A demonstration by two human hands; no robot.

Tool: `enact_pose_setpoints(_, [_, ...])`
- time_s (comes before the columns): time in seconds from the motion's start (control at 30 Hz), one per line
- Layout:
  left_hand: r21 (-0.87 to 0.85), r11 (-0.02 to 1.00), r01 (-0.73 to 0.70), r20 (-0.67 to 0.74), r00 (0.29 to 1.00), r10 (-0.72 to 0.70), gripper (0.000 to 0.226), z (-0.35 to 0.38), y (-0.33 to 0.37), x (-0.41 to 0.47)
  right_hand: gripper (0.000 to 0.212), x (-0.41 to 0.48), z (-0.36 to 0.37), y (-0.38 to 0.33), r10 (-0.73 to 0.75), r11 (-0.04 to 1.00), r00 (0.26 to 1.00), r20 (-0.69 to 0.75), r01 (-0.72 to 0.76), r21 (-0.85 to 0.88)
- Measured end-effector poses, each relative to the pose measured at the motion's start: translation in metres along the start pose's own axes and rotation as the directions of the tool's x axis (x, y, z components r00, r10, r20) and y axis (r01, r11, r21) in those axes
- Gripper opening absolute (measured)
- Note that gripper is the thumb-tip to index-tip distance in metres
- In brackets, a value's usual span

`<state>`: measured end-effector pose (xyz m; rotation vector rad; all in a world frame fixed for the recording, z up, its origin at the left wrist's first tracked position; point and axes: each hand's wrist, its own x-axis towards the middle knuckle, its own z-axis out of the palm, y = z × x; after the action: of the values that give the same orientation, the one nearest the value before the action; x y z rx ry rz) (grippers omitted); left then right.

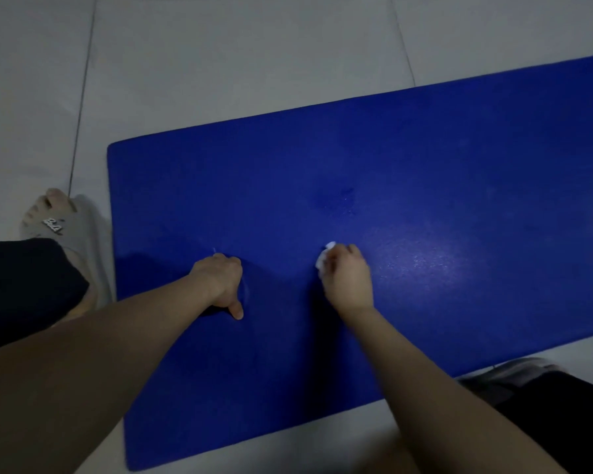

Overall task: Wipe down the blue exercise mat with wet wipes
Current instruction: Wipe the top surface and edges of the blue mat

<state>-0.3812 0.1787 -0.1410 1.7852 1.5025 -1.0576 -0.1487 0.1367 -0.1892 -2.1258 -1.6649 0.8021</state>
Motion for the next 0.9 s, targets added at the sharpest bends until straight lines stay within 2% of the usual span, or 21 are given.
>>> enact_pose_setpoints(0.2, [-0.009, 1.000, -0.001, -0.005, 1.000, 0.001, 0.096, 0.000, -0.001, 0.001, 0.024, 0.044, -0.056, 0.061, 0.289, 0.957, 0.939, -0.183, -0.281, 0.071])
enact_pose_setpoints(0.33, [-0.014, 1.000, -0.003, -0.010, 1.000, 0.002, 0.096, 0.001, -0.001, 0.002, 0.015, 0.049, -0.061, 0.071, 0.365, 0.928, 0.905, -0.217, -0.337, 0.159])
enact_pose_setpoints(0.37, [-0.013, 1.000, -0.005, -0.011, 1.000, 0.005, 0.096, 0.002, -0.001, 0.003, 0.012, 0.048, -0.057, 0.066, 0.355, 0.933, 0.909, -0.219, -0.332, 0.138])
enact_pose_setpoints(0.5, [-0.002, 1.000, -0.006, -0.014, 1.000, 0.006, 0.095, 0.001, -0.001, 0.003, 0.025, 0.039, -0.035, 0.020, 0.252, 0.968, 0.947, -0.202, -0.242, 0.073])
enact_pose_setpoints(0.63, [0.015, 1.000, 0.004, -0.010, 1.000, -0.004, 0.096, 0.000, 0.000, 0.001, 0.021, 0.017, 0.002, -0.034, 0.111, 0.993, 0.993, -0.035, -0.109, 0.049])
enact_pose_setpoints(0.77, [0.048, 0.999, 0.008, 0.004, 1.000, -0.008, 0.097, -0.002, 0.000, 0.000, 0.010, -0.002, 0.032, -0.074, -0.033, 0.999, 0.981, 0.193, 0.034, -0.001])
enact_pose_setpoints(0.83, [0.084, 0.996, -0.002, 0.043, 0.999, -0.002, 0.093, -0.009, 0.002, -0.002, 0.017, -0.003, 0.034, -0.080, -0.052, 0.999, 0.962, 0.267, 0.047, 0.022])
enact_pose_setpoints(0.9, [0.138, 0.990, -0.026, 0.109, 0.994, 0.011, 0.080, -0.021, 0.003, -0.002, 0.018, 0.003, 0.026, -0.075, -0.043, 0.997, 0.965, 0.258, 0.027, 0.067])
